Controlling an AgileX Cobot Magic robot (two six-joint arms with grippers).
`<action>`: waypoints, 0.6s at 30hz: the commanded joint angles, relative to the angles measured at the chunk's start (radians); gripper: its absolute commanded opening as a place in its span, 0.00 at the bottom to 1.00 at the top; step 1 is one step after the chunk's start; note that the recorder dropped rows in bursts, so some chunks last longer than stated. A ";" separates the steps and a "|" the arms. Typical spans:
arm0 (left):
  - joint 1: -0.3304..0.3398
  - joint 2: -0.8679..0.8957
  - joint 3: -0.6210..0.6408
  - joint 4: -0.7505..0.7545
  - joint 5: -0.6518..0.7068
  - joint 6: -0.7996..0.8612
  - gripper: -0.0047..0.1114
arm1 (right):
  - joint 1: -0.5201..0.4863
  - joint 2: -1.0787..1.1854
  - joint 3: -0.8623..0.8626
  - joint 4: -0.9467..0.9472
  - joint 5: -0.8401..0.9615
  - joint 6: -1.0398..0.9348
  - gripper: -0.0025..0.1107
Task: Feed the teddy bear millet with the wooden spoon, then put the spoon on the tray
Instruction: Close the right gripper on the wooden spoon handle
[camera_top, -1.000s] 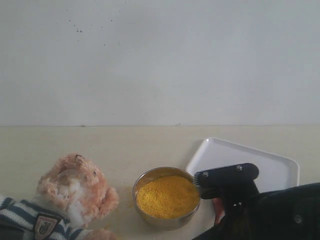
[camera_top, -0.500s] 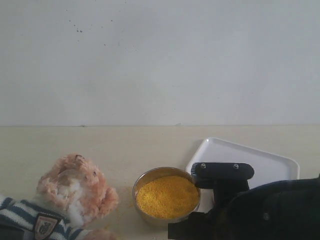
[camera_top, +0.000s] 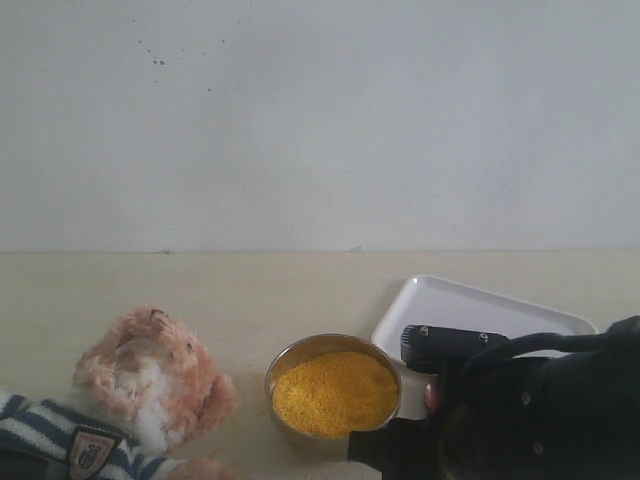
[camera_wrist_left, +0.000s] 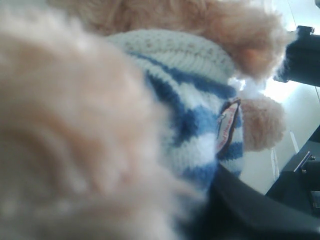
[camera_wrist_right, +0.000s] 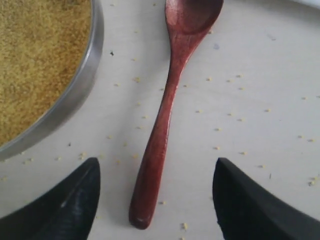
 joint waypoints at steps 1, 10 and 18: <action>0.003 -0.011 0.001 -0.014 0.018 0.006 0.08 | -0.018 0.031 -0.010 -0.018 -0.020 0.000 0.57; 0.003 -0.011 0.001 -0.014 0.018 0.006 0.08 | -0.018 0.105 -0.063 -0.004 -0.009 -0.051 0.57; 0.003 -0.011 0.001 -0.014 0.018 0.006 0.08 | -0.018 0.148 -0.065 -0.004 -0.011 -0.051 0.57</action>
